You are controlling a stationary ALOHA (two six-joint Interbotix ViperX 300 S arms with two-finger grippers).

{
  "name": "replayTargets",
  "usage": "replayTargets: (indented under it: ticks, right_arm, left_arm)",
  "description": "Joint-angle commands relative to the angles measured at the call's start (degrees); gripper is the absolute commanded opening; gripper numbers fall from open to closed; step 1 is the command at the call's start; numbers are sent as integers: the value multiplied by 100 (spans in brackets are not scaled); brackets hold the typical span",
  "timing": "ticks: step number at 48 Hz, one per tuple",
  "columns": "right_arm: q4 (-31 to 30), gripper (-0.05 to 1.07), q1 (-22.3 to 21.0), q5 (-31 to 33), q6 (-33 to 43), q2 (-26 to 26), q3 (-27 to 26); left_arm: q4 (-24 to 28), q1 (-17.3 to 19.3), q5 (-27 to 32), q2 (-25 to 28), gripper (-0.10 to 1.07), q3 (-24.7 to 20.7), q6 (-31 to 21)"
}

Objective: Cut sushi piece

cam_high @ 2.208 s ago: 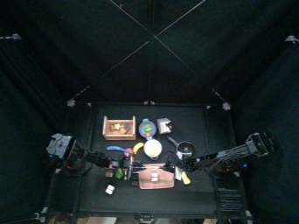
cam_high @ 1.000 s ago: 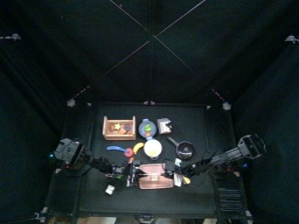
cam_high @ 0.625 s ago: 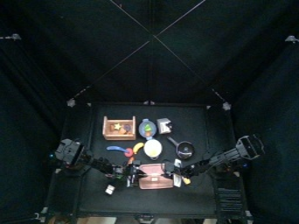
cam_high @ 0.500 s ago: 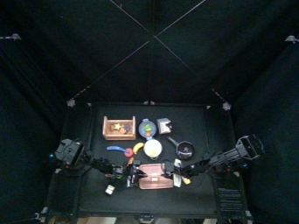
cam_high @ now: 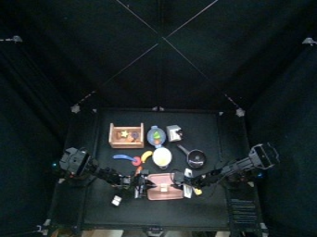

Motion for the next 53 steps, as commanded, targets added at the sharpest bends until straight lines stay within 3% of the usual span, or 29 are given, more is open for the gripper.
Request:
replayTargets:
  ticks: [1,53]
  right_arm:
    - [0,43,-53,26,18,-44,-62]
    - [-26,43,18,158,-9,-123,-193]
  left_arm:
    - [18,-79,18,-26,45,-70,0]
    - [18,-97,26,-114,45,-79,26]
